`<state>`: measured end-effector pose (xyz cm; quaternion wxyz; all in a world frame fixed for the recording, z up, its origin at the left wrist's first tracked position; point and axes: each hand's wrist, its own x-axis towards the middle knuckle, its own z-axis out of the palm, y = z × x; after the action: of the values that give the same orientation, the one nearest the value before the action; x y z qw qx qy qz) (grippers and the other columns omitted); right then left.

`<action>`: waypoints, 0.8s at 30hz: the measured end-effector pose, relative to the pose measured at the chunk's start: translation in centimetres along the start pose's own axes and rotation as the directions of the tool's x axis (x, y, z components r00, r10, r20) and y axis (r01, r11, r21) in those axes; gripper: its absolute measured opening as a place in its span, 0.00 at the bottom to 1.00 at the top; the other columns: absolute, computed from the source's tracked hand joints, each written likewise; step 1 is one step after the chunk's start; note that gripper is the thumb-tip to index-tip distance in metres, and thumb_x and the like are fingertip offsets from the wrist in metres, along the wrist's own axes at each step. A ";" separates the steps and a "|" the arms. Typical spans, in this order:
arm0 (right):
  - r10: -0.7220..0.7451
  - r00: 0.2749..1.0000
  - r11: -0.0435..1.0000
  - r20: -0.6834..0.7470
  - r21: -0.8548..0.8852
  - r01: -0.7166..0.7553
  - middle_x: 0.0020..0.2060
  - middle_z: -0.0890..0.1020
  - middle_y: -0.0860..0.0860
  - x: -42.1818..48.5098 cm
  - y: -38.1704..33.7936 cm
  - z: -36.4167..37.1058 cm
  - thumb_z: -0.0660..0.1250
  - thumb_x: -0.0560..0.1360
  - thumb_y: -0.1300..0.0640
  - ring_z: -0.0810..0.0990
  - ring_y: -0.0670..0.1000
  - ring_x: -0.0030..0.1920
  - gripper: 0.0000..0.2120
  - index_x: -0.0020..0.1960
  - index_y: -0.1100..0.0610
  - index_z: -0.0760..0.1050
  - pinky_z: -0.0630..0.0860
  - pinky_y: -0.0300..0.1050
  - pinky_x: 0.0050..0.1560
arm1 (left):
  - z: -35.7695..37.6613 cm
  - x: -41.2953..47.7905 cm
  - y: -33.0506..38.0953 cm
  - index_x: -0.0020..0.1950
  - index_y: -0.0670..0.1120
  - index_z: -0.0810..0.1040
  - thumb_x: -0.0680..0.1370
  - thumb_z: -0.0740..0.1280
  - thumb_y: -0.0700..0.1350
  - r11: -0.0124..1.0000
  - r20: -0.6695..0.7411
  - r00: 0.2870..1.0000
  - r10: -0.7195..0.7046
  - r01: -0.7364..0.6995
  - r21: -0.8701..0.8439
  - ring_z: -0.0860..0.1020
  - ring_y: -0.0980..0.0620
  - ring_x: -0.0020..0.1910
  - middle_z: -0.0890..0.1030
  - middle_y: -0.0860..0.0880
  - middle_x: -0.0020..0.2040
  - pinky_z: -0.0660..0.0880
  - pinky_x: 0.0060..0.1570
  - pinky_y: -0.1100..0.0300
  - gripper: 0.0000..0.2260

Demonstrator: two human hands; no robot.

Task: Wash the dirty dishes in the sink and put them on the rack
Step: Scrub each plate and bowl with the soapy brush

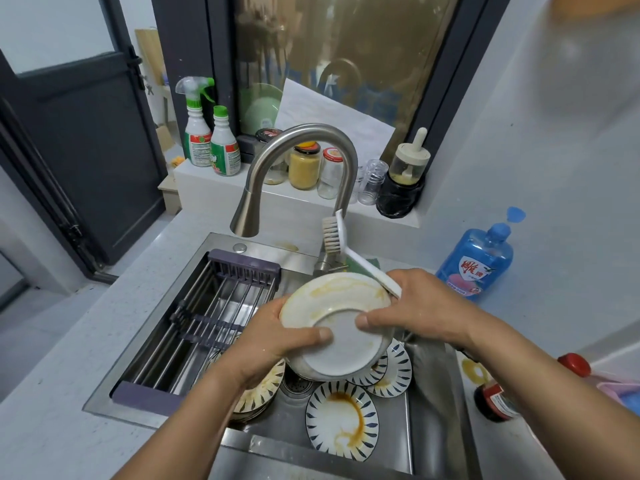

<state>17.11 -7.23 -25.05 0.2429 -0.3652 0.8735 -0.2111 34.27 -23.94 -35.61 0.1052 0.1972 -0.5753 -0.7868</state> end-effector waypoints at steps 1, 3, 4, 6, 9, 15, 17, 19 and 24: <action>-0.012 1.000 0.998 0.011 -0.065 0.012 0.36 0.84 0.46 -0.1 -0.4 0.1 0.82 0.60 0.38 0.84 0.47 0.38 0.21 0.44 0.48 0.79 0.82 0.50 0.42 | 0.0 0.1 0.6 0.62 0.44 0.80 0.66 0.82 0.35 0.995 0.036 0.999 0.017 -0.021 0.101 0.85 0.45 0.54 0.86 0.44 0.55 0.82 0.53 0.49 0.26; -0.045 0.999 0.966 0.016 -0.255 0.048 0.37 0.82 0.45 0.0 -1.3 0.3 0.79 0.60 0.35 0.82 0.46 0.38 0.21 0.44 0.46 0.76 0.82 0.51 0.41 | 0.4 0.5 1.3 0.62 0.45 0.81 0.69 0.78 0.32 0.956 0.130 0.990 0.048 -0.083 0.280 0.85 0.51 0.51 0.87 0.48 0.52 0.81 0.49 0.56 0.22; -0.070 0.997 0.934 0.015 -0.351 0.071 0.38 0.82 0.45 0.1 -1.7 0.4 0.77 0.60 0.34 0.81 0.47 0.40 0.22 0.45 0.45 0.75 0.81 0.51 0.42 | 0.7 0.7 1.3 0.60 0.46 0.82 0.70 0.76 0.31 0.931 0.156 0.986 0.053 -0.105 0.348 0.84 0.55 0.47 0.86 0.50 0.49 0.80 0.45 0.60 0.21; -0.122 0.992 0.895 0.014 -0.430 0.116 0.42 0.81 0.43 0.1 -2.0 0.4 0.73 0.65 0.31 0.81 0.48 0.44 0.23 0.52 0.42 0.73 0.80 0.51 0.45 | 1.2 1.0 1.0 0.56 0.50 0.83 0.70 0.74 0.31 0.904 0.107 0.992 0.067 -0.106 0.413 0.82 0.58 0.43 0.85 0.55 0.43 0.77 0.40 0.62 0.19; -0.224 0.974 0.861 0.017 -0.466 0.207 0.56 0.80 0.37 -1.3 -2.1 -1.2 0.54 0.79 0.29 0.80 0.48 0.55 0.20 0.70 0.27 0.61 0.77 0.49 0.48 | 0.9 1.1 -0.3 0.53 0.50 0.82 0.67 0.76 0.38 0.938 -0.110 0.993 0.052 -0.010 0.346 0.84 0.49 0.48 0.86 0.51 0.46 0.82 0.46 0.54 0.17; -0.291 0.942 0.638 0.167 -0.700 0.321 0.53 0.79 0.40 -3.9 -3.6 -1.2 0.42 0.82 0.33 0.80 0.51 0.55 0.22 0.75 0.26 0.50 0.74 0.48 0.44 | 0.4 1.4 -2.1 0.59 0.49 0.80 0.69 0.76 0.36 0.937 -0.206 0.979 0.007 0.065 0.344 0.83 0.50 0.52 0.85 0.51 0.50 0.80 0.48 0.56 0.20; -0.276 0.950 0.667 0.144 -0.683 0.297 0.56 0.80 0.41 -3.4 -3.4 -0.9 0.44 0.82 0.33 0.80 0.51 0.55 0.21 0.75 0.26 0.53 0.72 0.48 0.44 | 0.6 1.2 -2.2 0.57 0.48 0.82 0.69 0.75 0.34 0.948 -0.202 0.979 0.026 0.040 0.314 0.84 0.54 0.45 0.86 0.52 0.45 0.78 0.40 0.62 0.18; -0.229 0.970 0.774 0.083 -0.588 0.233 0.50 0.79 0.38 -2.6 -2.0 -1.5 0.46 0.81 0.32 0.78 0.47 0.52 0.20 0.73 0.24 0.56 0.74 0.49 0.46 | 0.5 1.0 -2.2 0.54 0.48 0.82 0.69 0.75 0.33 0.965 -0.207 0.978 0.034 0.021 0.261 0.84 0.51 0.43 0.86 0.50 0.44 0.78 0.36 0.62 0.17; -0.100 0.995 0.916 -0.002 -0.391 0.091 0.46 0.82 0.38 -0.1 3.3 -2.6 0.51 0.78 0.29 0.80 0.43 0.45 0.18 0.67 0.20 0.64 0.80 0.51 0.51 | -0.2 0.3 -2.2 0.58 0.48 0.80 0.70 0.77 0.30 1.000 -0.284 0.959 -0.013 0.005 -0.029 0.83 0.44 0.54 0.85 0.45 0.53 0.84 0.45 0.49 0.21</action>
<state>13.86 -4.50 -24.75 0.1449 -0.4460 0.8819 -0.0483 34.17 -23.51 -37.84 0.1861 0.3092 -0.5424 -0.7587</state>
